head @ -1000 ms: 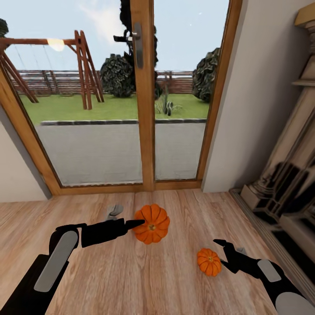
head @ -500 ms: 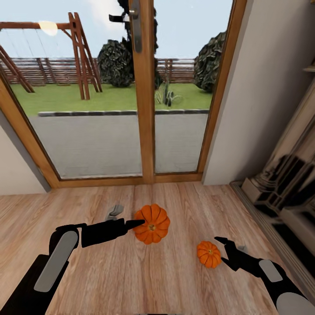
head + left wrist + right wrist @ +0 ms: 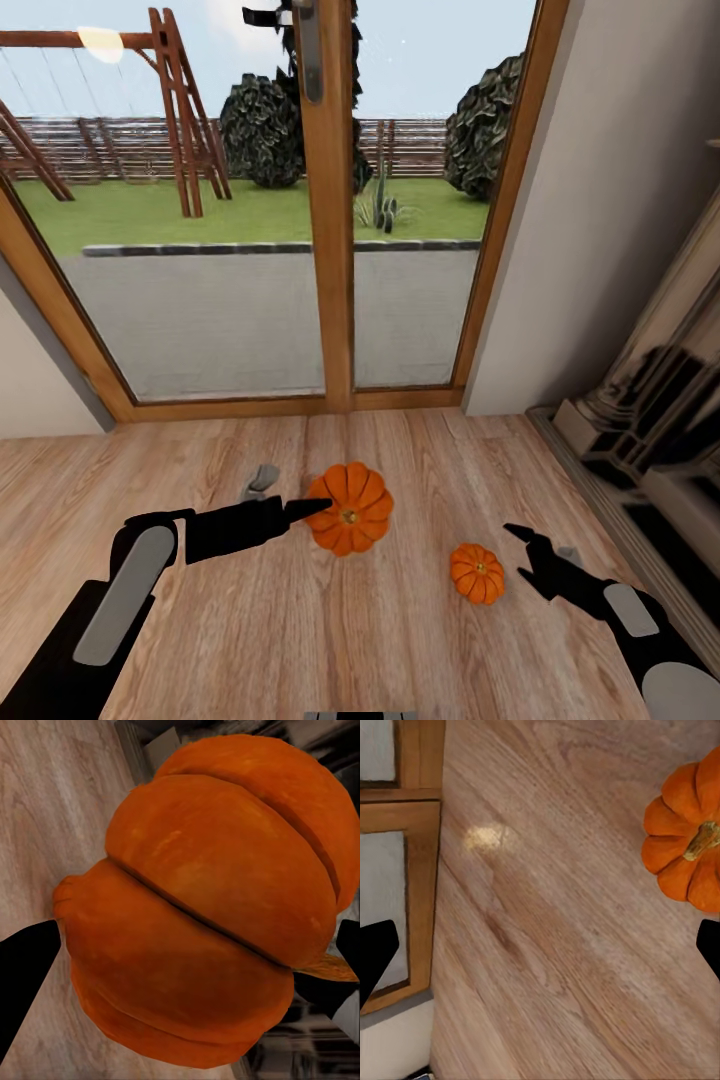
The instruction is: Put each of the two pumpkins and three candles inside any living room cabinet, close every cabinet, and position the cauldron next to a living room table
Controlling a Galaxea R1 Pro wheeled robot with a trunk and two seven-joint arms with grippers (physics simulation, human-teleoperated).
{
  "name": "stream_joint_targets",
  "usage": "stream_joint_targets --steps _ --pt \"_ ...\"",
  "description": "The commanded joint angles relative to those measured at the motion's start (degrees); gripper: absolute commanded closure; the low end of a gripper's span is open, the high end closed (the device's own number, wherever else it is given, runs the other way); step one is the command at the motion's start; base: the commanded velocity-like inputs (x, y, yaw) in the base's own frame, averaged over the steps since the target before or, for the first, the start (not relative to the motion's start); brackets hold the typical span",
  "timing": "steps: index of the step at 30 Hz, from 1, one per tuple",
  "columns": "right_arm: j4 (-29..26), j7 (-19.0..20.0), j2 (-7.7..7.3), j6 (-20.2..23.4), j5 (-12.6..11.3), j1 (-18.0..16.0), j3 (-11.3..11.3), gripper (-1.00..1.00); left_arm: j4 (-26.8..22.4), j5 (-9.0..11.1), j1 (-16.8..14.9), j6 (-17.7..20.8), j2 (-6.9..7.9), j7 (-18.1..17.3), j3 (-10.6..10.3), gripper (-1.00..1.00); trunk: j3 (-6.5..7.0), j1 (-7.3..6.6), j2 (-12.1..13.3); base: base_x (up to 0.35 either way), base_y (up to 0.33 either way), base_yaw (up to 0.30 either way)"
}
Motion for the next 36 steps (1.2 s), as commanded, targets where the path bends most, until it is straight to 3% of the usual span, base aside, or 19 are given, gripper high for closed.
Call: stream_joint_targets --steps 1,15,21,22,36 --pt "0.0 0.1 0.03 0.1 0.1 0.0 -0.3 -1.00 0.0 -0.2 0.0 0.1 0.03 -0.8 0.0 1.00 -0.05 -0.01 0.0 0.000 0.000 0.000" --pt "-0.4 0.3 0.16 -0.5 0.0 -0.1 -0.2 -1.00 0.1 0.4 0.0 0.1 -0.26 -1.2 -0.1 1.00 -0.05 -0.01 0.0 0.000 0.000 0.000" --pt "-0.7 1.7 0.28 -2.4 0.0 -0.1 0.2 -1.00 0.1 2.5 0.1 0.1 -0.47 -2.3 -0.2 1.00 -0.05 -0.01 0.0 0.000 0.000 0.000" --pt "-0.7 1.8 0.26 -7.3 0.0 -0.1 0.2 -1.00 0.1 11.2 0.1 0.1 -0.48 -2.3 -0.2 1.00 -0.05 -0.01 0.0 0.000 0.000 0.000" --pt "-0.6 1.9 0.28 -7.5 0.2 -0.1 0.2 -1.00 0.1 11.7 0.1 0.1 -0.45 -2.6 -0.2 1.00 -1.38 0.14 -0.1 0.000 0.000 0.000"
